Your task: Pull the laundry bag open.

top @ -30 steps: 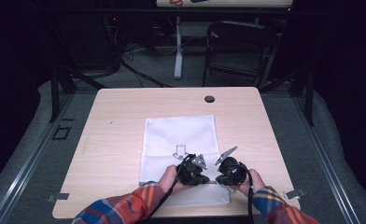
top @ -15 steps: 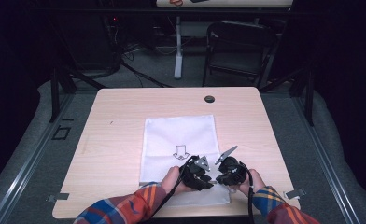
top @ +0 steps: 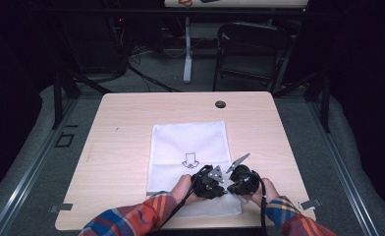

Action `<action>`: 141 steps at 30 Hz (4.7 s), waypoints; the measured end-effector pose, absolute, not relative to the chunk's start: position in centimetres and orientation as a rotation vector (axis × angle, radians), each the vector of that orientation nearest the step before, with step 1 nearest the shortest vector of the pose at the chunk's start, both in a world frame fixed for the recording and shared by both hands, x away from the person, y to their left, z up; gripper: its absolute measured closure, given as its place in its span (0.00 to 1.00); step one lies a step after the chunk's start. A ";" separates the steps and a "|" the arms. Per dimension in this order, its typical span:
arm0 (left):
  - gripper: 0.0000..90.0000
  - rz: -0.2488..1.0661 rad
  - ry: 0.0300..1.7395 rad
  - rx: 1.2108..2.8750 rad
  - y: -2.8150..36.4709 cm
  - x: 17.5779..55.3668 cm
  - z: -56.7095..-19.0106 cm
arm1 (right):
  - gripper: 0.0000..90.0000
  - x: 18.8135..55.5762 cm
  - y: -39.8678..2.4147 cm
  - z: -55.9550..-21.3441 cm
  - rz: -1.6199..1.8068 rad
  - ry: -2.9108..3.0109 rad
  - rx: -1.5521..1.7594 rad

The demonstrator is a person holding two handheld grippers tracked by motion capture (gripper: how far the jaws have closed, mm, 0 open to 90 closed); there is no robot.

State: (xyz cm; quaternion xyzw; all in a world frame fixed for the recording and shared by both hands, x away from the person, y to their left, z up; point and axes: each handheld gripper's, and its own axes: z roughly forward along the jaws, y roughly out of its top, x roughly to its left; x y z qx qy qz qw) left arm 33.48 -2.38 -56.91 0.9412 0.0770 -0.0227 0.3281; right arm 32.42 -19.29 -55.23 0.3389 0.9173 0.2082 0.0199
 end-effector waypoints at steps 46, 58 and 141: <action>0.90 -0.105 0.234 2.456 -0.7 34.0 -56.8 | 1.00 32.4 -18.6 -54.9 0.697 2.850 1.014; 0.91 -0.115 0.242 2.454 -0.7 34.0 -56.9 | 1.00 32.6 -18.5 -55.3 0.686 2.868 0.997; 0.91 -0.106 0.232 2.493 0.9 34.0 -56.4 | 1.00 32.1 -18.3 -55.3 0.628 2.856 0.986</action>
